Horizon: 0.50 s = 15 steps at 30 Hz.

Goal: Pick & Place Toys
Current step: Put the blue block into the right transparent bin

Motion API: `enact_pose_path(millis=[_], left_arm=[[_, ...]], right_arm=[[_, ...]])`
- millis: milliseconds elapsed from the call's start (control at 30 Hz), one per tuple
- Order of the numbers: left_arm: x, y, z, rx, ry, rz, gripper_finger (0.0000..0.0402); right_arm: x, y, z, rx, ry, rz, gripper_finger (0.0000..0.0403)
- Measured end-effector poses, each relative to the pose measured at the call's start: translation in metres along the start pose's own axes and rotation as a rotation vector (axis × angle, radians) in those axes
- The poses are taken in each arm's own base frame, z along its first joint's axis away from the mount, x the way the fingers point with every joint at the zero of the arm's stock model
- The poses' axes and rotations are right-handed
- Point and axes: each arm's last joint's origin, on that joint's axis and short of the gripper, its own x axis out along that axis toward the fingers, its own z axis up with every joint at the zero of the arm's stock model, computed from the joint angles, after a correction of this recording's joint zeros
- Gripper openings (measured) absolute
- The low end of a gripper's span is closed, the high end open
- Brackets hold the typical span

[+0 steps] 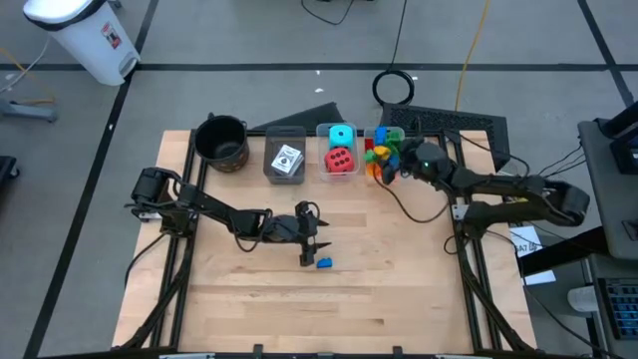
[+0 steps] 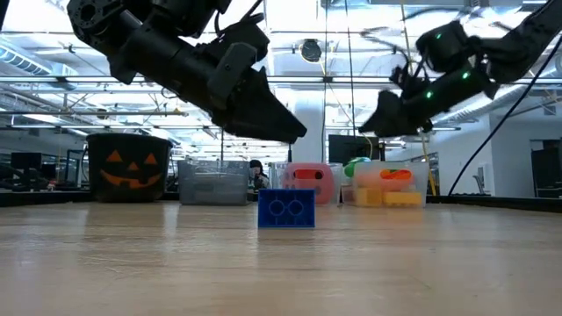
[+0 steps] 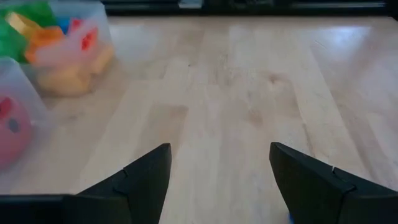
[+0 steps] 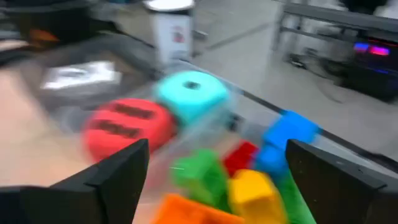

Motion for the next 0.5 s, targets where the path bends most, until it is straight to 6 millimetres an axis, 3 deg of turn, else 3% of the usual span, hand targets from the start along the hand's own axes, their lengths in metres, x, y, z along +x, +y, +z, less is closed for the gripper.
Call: enact_pose_path(millis=[267, 500], left_arm=[[-0.004, -0.016, -0.014, 0.001, 0.159, -0.294, 0.0278], [-0.014, -0.040, -0.023, 0.055, 0.204, -0.213, 0.0278]], right_arm=[[-0.032, 0.037, 0.013, -0.033, -0.080, 0.257, 0.0343], [-0.048, 0.058, 0.016, -0.073, -0.122, 0.343, 0.0339]])
